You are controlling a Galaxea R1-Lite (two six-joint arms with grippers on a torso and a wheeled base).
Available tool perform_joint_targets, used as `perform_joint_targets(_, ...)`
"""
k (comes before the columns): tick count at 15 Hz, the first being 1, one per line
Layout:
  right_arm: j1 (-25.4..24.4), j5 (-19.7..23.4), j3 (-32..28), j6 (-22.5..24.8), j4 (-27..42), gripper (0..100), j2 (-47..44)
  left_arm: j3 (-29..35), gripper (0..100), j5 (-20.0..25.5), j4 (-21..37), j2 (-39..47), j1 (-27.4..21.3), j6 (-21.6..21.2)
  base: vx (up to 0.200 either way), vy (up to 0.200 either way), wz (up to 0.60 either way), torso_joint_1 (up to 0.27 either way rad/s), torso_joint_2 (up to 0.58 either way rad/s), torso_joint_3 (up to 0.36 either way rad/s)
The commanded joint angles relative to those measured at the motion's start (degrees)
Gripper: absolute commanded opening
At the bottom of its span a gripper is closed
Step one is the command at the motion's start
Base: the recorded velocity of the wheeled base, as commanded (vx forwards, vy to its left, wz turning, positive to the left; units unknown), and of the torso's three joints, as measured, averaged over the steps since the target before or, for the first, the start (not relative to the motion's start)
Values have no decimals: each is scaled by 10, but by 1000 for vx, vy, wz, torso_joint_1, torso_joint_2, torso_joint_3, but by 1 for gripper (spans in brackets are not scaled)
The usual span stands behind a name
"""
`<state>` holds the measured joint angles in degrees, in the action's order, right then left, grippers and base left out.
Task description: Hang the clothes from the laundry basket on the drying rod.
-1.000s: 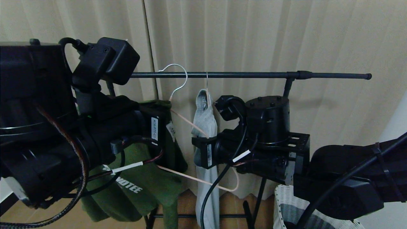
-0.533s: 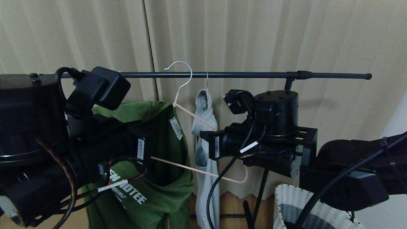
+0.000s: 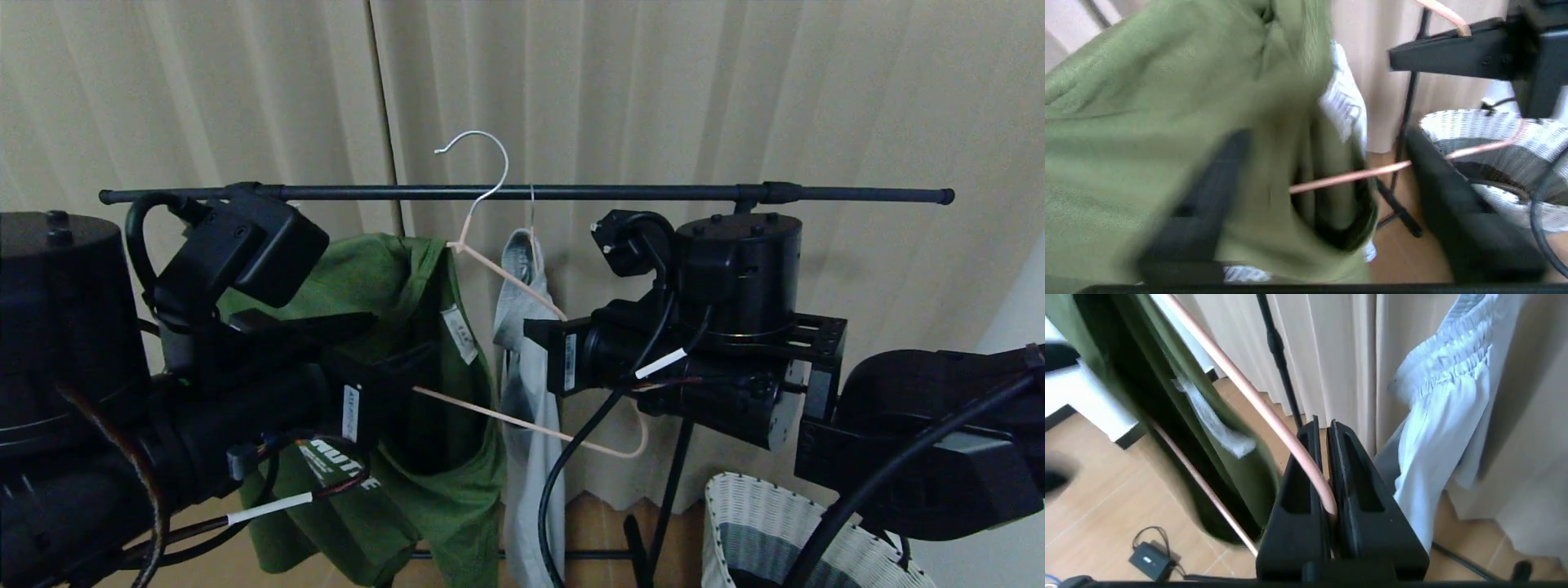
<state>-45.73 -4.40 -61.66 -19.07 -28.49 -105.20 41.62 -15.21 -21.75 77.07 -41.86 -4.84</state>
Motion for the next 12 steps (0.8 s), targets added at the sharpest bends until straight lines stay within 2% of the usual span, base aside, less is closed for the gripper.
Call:
perform_joint_targets(1,2,-3,0,5,0,0,4,-4,100,23,0,-24,-1,-2,0,0,0,0,0,0)
perform_joint_targets(4,17,-8,5,20,-1,0,7,-27,100,88,1,-82,1,-40,0,0,0,0,0,0)
perform_joint_targets(8,41,-8,47,53,-1,0,37,-41,100,90,1,-125,11,-68,0,0,0,0,0,0)
perform_joint_targets(10,57,-3,105,90,-37,0,74,-51,100,101,1,-132,51,-135,0,0,0,0,0,0)
perform_joint_targets(11,64,-2,133,109,-55,0,84,-55,100,122,2,-132,68,-170,0,0,0,0,0,0)
perform_joint_targets(12,64,-1,135,110,-56,0,86,-55,100,122,2,-132,68,-170,0,0,0,0,0,0)
